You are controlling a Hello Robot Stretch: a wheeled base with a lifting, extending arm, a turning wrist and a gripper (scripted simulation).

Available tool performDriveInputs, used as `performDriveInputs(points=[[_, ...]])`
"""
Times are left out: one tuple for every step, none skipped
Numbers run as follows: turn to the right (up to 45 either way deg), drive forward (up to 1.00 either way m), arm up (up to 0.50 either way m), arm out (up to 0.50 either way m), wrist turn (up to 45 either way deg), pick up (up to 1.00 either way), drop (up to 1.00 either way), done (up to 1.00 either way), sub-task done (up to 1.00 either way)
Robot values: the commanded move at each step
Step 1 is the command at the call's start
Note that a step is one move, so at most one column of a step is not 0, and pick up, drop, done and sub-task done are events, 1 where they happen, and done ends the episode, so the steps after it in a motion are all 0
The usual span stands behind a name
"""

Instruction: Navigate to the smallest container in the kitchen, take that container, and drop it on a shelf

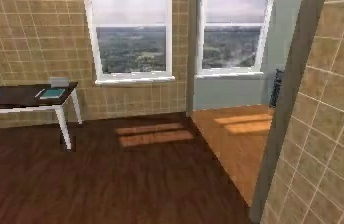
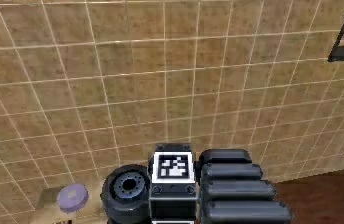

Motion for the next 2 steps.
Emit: performDriveInputs(points=[[45.0, 0.0, 0.0, 0.0, 0.0, 0.0, 0.0, 0.0, 0.0], [30.0, 0.0, 0.0, 0.0, 0.0, 0.0, 0.0, 0.0, 0.0]])
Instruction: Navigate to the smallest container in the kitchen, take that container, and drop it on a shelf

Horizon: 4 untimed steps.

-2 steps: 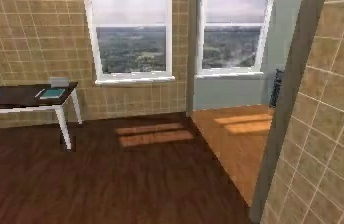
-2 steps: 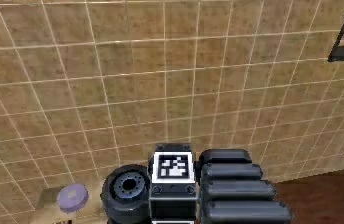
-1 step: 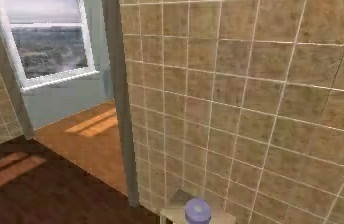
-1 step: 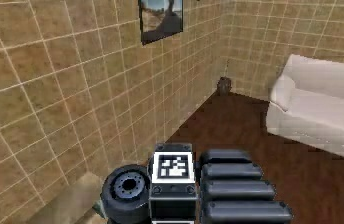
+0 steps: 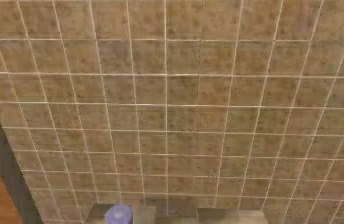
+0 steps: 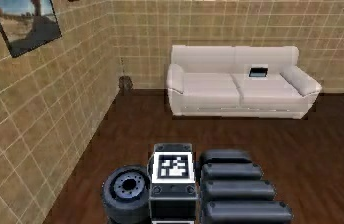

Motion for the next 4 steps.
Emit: performDriveInputs(points=[[0.0, 0.25, 0.0, 0.0, 0.0, 0.0, 0.0, 0.0, 0.0], [-45.0, 0.0, 0.0, 0.0, 0.0, 0.0, 0.0, 0.0, 0.0], [-27.0, 0.0, 0.0, 0.0, 0.0, 0.0, 0.0, 0.0, 0.0], [0.0, 0.0, 0.0, 0.2, 0.0, 0.0, 0.0, 0.0, 0.0]])
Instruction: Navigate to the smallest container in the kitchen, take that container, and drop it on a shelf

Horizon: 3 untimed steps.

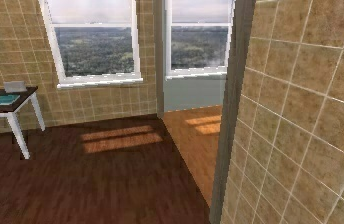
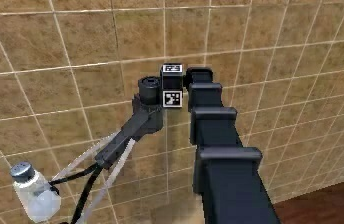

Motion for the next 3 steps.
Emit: performDriveInputs(points=[[0.0, 0.0, 0.0, 0.0, 45.0, 0.0, 0.0, 0.0, 0.0], [0.0, 0.0, 0.0, 0.0, 36.0, 0.0, 0.0, 0.0, 0.0], [0.0, 0.0, -0.42, 0.0, 0.0, 0.0, 0.0, 0.0, 0.0]])
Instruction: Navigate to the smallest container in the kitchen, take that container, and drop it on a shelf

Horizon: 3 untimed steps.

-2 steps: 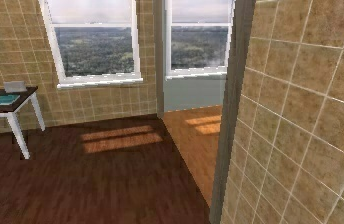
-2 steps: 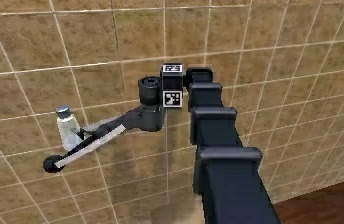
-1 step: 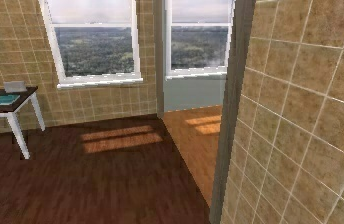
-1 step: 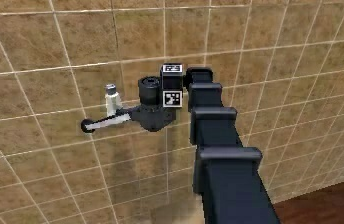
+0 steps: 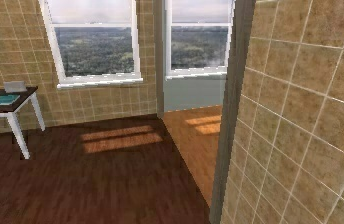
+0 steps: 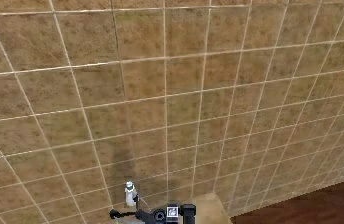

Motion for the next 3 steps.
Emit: performDriveInputs(points=[[0.0, 0.0, -0.32, 0.0, 0.0, 0.0, 0.0, 0.0, 0.0], [0.0, 0.0, 0.0, 0.0, 0.0, 0.0, 1.0, 0.0, 0.0], [0.0, 0.0, 0.1, 0.0, 0.0, 0.0, 0.0, 0.0, 0.0]])
